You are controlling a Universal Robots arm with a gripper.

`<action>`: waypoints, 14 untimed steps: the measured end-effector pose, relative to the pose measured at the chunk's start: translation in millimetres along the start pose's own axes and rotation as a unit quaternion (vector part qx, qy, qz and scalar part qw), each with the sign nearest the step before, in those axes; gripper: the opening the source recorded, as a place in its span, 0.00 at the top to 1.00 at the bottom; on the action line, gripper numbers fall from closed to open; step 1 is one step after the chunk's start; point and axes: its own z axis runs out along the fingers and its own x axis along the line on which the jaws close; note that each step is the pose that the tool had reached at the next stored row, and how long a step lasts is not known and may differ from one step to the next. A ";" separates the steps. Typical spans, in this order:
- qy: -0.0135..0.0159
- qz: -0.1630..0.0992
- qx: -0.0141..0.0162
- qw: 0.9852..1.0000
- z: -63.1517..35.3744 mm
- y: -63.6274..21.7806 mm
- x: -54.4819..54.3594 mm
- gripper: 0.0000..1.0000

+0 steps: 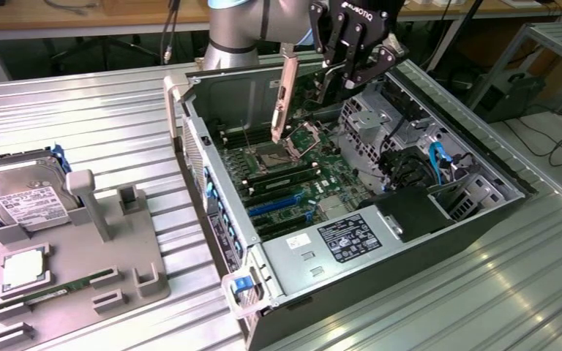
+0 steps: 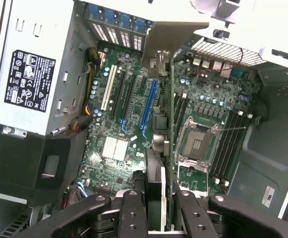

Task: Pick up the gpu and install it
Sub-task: 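Insert the gpu into the slot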

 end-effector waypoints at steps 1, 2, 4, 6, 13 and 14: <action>0.000 0.006 0.000 1.000 1.5 0.1 0.0 0.72; 0.000 0.012 0.000 1.000 2.8 0.1 0.1 0.72; 0.001 0.021 0.001 1.000 5.0 0.2 0.1 0.72; 0.001 0.025 0.001 1.000 6.9 0.3 0.2 0.72; 0.002 0.025 0.001 1.000 7.6 0.3 0.2 0.72; 0.002 0.025 0.001 1.000 7.8 0.3 0.2 0.72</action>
